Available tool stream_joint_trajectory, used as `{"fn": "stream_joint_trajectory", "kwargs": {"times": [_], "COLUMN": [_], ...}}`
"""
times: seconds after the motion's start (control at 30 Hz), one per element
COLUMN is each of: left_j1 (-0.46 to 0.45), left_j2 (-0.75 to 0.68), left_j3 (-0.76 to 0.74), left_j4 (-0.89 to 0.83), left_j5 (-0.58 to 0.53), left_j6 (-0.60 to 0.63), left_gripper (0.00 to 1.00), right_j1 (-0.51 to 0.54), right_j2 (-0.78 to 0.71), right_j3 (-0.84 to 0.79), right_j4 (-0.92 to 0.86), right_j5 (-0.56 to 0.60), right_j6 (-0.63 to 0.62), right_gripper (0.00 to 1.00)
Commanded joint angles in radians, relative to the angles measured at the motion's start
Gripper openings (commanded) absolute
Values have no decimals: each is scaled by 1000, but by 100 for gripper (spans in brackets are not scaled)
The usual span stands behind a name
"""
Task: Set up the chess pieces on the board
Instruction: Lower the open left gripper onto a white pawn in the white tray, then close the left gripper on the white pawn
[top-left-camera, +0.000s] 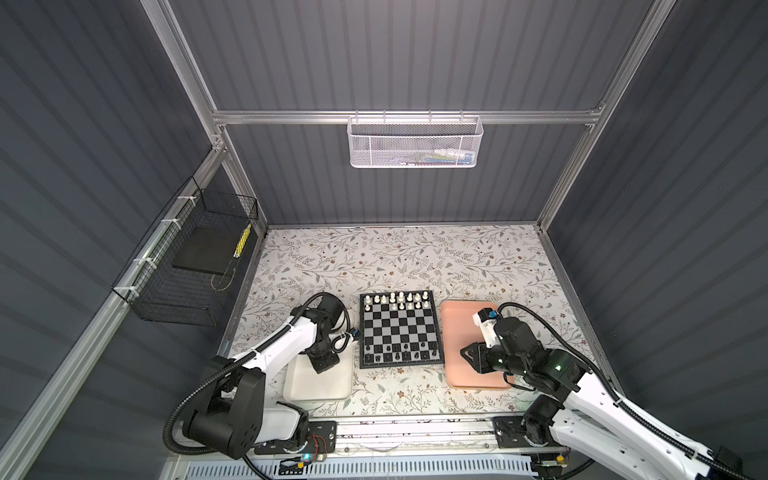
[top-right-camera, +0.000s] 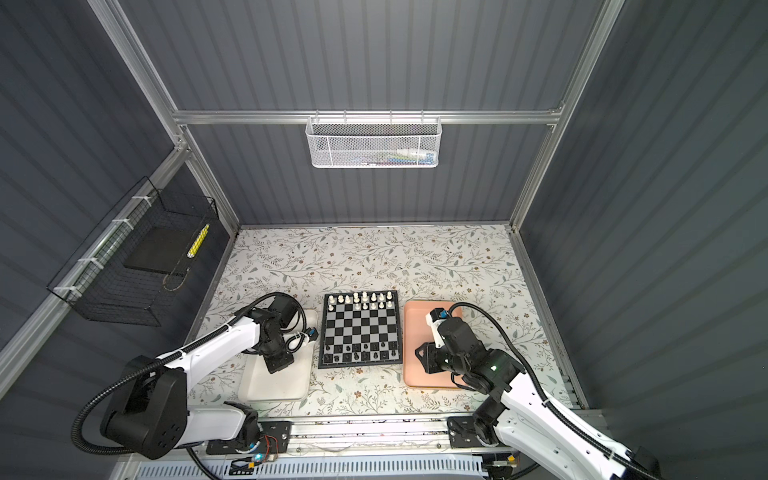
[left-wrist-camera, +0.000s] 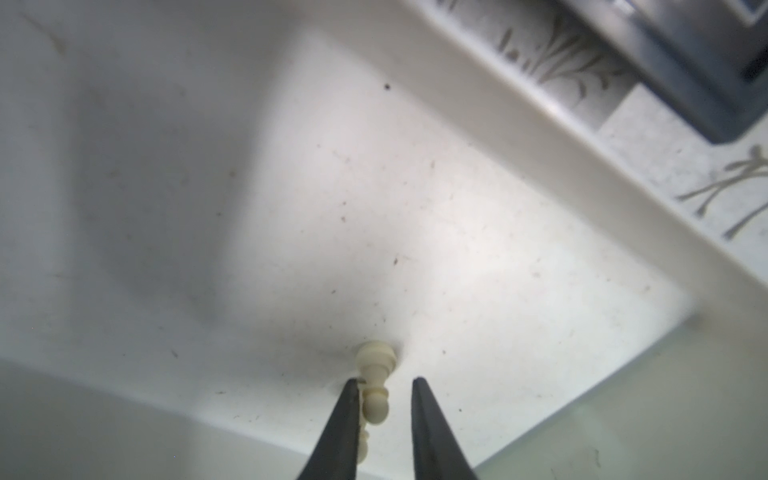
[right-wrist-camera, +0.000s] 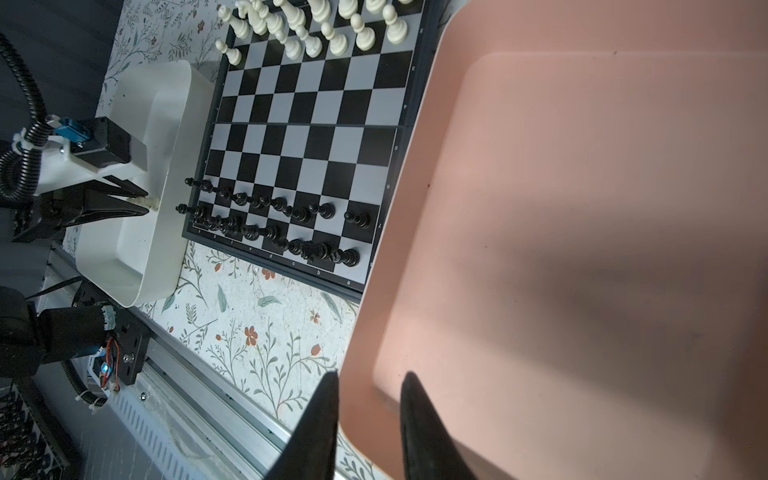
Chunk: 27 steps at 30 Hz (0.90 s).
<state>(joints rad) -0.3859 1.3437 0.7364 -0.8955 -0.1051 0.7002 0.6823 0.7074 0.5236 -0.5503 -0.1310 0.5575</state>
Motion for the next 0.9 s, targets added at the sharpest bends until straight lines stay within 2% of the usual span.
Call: {"fn": "stream_joint_trajectory", "kwargs": {"times": [0.0, 0.27, 0.4, 0.87], "left_j1": [7, 8, 7, 7], "left_j2": [-12, -6, -6, -3], "left_j3": [-7, -21, -22, -8], "left_j4": [-10, 13, 27, 23], "left_j5": [10, 1, -12, -6], "left_j6": [10, 9, 0, -1], "left_gripper": [23, 19, 12, 7], "right_j1": [3, 3, 4, 3], "right_j2": [-6, -6, -5, 1], "right_j3": [-12, -13, -14, -12], "right_j4": [-13, -13, -11, -10], "right_j5": [4, 5, 6, 5], "right_j6": [3, 4, 5, 3], "right_gripper": [29, 29, 29, 30]}}
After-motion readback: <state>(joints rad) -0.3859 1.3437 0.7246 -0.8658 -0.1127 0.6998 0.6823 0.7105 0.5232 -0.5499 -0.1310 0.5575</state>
